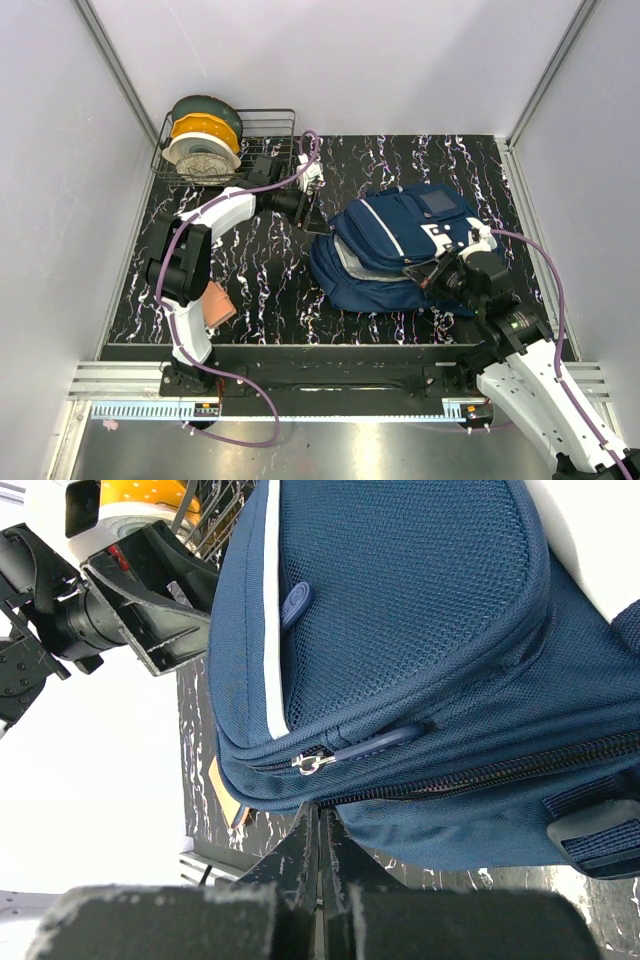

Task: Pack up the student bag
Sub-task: Zip the student bag at the center of the board.

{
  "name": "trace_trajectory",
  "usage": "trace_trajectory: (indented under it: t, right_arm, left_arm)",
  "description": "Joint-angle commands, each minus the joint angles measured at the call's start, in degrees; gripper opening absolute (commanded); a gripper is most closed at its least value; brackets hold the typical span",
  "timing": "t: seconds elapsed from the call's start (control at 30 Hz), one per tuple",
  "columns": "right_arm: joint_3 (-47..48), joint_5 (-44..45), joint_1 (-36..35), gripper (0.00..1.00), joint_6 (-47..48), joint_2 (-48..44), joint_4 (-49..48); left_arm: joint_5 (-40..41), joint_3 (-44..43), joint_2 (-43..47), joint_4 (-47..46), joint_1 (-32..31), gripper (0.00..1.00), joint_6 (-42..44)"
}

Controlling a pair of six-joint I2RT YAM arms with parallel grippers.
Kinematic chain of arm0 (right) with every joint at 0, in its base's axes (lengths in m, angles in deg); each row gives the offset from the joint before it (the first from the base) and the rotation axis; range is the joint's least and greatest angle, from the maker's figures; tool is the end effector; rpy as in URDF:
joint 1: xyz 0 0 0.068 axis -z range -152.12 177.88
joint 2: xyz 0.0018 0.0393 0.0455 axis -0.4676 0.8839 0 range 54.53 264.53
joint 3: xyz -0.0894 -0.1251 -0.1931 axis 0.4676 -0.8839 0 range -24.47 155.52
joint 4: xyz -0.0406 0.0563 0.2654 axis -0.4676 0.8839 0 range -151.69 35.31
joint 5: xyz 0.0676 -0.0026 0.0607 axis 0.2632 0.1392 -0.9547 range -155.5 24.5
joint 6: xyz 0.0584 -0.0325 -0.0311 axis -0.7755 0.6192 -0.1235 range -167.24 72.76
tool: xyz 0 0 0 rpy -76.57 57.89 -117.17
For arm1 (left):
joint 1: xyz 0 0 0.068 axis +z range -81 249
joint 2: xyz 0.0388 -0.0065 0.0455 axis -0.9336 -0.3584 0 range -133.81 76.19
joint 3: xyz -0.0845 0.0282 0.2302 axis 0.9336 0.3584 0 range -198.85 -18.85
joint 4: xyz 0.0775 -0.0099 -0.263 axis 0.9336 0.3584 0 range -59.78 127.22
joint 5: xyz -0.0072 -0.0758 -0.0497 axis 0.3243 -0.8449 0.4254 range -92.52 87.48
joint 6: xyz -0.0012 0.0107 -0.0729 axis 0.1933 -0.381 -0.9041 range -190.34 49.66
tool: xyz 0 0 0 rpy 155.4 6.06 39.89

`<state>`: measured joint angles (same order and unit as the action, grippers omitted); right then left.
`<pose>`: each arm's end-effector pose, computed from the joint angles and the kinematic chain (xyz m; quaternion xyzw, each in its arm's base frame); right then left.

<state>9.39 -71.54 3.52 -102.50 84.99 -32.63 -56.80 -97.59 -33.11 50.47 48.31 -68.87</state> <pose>0.1724 0.0851 0.2504 0.1981 0.8222 0.3747 0.3799 0.3763 -0.1955 0.1722 0.3113 0.7933 -0.4735 0.2225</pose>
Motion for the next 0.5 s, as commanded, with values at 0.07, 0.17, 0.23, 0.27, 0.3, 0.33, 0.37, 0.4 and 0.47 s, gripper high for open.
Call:
trace_trajectory:
  t: [0.07,0.17,0.23,0.27,0.3,0.33,0.37,0.4,0.47]
  right_arm:
    - [2.87,2.26,0.10,0.00,1.12,0.22,-1.64]
    - [2.87,2.18,0.01,0.00,1.12,0.30,-1.64]
    - [2.87,2.18,0.10,0.00,1.21,0.13,-1.72]
    - [2.78,2.18,0.10,0.00,1.21,0.22,-1.72]
    - [2.87,2.00,0.10,0.00,1.21,0.30,-1.72]
    - [2.78,2.00,0.01,0.00,1.13,0.22,-1.72]
    - [2.78,2.09,0.01,0.00,1.12,0.22,-1.64]
    - [2.78,2.09,0.10,0.00,1.12,0.13,-1.64]
    - [2.70,2.26,0.10,0.00,1.04,0.04,-1.64]
  left_arm:
    - [-3.73,-3.00,-0.83,-0.74,-1.20,0.58,1.16]
    - [-3.38,-3.08,-1.36,-0.65,-1.64,0.56,0.72]
    - [-3.03,-3.35,-1.71,-0.74,-1.90,0.47,0.55]
    - [-2.94,-3.35,-1.71,-0.65,-1.90,0.44,0.37]
    - [-3.02,-3.70,-1.71,-0.74,-1.99,0.44,0.37]
    - [-2.85,-3.79,-1.62,-0.74,-2.16,0.42,0.28]
    - [-3.11,-3.79,-1.54,-0.48,-2.25,0.39,0.20]
    - [-3.37,-4.05,-1.45,-0.21,-2.34,0.37,0.37]
    - [-3.55,-4.14,-1.01,-0.04,-2.60,0.39,0.37]
